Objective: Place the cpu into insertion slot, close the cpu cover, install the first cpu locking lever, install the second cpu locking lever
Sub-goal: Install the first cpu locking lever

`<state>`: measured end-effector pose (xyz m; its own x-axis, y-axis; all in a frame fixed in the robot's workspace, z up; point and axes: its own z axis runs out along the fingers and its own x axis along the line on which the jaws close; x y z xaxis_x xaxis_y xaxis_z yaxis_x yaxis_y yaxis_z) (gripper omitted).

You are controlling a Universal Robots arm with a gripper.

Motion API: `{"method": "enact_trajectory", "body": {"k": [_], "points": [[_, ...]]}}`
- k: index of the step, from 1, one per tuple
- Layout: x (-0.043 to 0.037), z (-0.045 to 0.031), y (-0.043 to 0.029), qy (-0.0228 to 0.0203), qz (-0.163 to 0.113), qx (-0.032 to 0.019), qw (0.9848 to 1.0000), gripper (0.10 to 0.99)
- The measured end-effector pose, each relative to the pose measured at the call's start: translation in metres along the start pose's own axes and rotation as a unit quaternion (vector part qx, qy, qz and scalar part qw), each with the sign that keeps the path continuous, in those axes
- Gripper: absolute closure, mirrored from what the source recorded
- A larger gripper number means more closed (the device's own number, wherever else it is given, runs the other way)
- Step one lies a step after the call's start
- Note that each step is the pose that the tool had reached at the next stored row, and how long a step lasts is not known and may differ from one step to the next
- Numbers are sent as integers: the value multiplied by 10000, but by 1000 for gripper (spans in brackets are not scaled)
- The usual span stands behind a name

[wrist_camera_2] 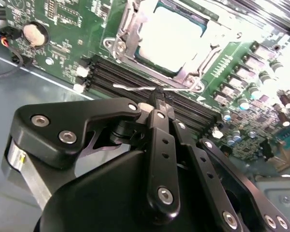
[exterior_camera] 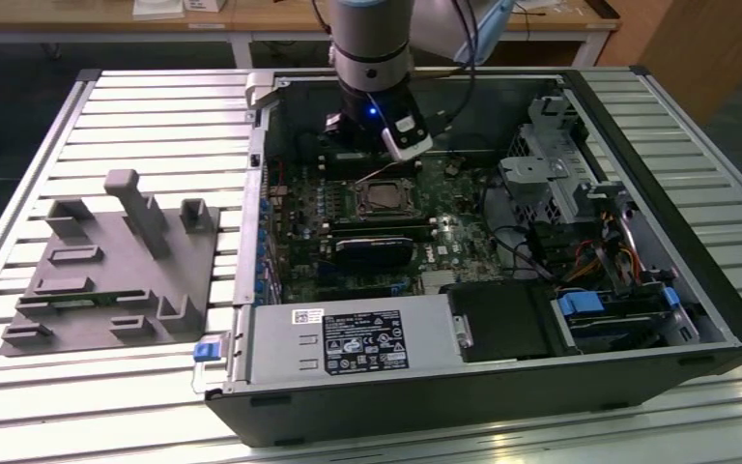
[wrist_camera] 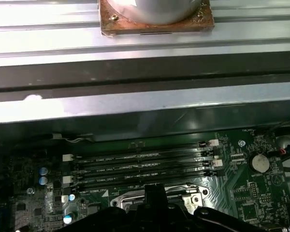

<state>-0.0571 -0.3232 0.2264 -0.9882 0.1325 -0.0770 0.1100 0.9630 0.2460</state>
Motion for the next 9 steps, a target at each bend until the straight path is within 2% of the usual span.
{"method": "enact_trajectory", "body": {"k": [6,9], "points": [[-77,32,3,-2,0,0,10000,980],[-77,48,-2,-60,-14,-7,10000,980]]}}
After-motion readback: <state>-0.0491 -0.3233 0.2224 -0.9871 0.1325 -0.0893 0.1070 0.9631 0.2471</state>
